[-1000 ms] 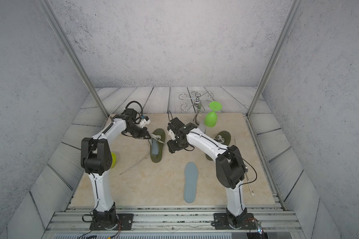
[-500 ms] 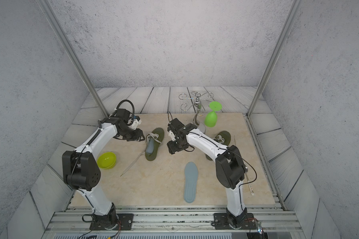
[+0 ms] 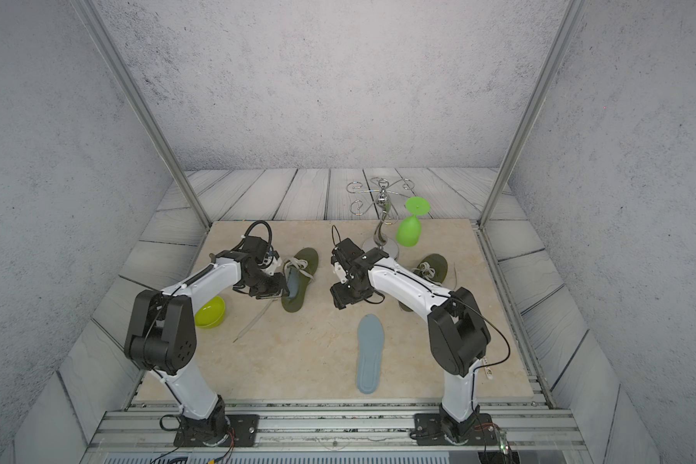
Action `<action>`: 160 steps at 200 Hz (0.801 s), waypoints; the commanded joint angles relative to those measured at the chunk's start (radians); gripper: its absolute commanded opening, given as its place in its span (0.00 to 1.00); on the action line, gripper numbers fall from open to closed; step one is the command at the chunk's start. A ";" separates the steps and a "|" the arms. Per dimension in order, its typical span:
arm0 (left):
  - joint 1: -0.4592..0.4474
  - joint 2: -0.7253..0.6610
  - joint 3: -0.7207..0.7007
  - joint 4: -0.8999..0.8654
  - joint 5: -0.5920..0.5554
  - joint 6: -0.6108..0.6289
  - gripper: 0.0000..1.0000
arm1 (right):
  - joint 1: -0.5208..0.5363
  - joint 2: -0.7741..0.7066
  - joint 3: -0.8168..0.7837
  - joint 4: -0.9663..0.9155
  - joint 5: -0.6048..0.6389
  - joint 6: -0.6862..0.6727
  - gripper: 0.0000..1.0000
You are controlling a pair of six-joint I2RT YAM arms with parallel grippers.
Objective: Insert the insole into the shoe
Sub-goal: Adjust the shoe at the center of the board.
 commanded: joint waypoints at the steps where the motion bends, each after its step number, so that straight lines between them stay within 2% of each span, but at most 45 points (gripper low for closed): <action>1: -0.003 0.032 0.022 0.031 -0.019 -0.033 0.50 | -0.005 -0.043 -0.016 0.019 -0.021 0.018 0.65; 25: -0.003 0.062 0.019 0.024 -0.020 -0.026 0.43 | -0.005 -0.030 -0.015 0.034 -0.036 0.025 0.65; 33: -0.003 0.067 0.018 0.025 -0.015 -0.026 0.33 | -0.005 -0.024 -0.011 0.039 -0.038 0.026 0.65; 46: -0.003 0.064 0.029 0.019 -0.010 -0.023 0.09 | -0.005 -0.012 -0.005 0.049 -0.047 0.026 0.65; 58: -0.003 0.049 0.049 0.007 -0.011 -0.011 0.01 | -0.003 0.003 0.005 0.054 -0.049 0.026 0.65; 109: 0.015 0.087 0.229 -0.155 -0.093 0.104 0.00 | -0.003 0.053 0.044 0.052 -0.070 0.021 0.65; 160: 0.044 0.133 0.292 -0.098 -0.010 0.121 0.00 | -0.003 0.062 0.043 0.046 -0.071 0.016 0.65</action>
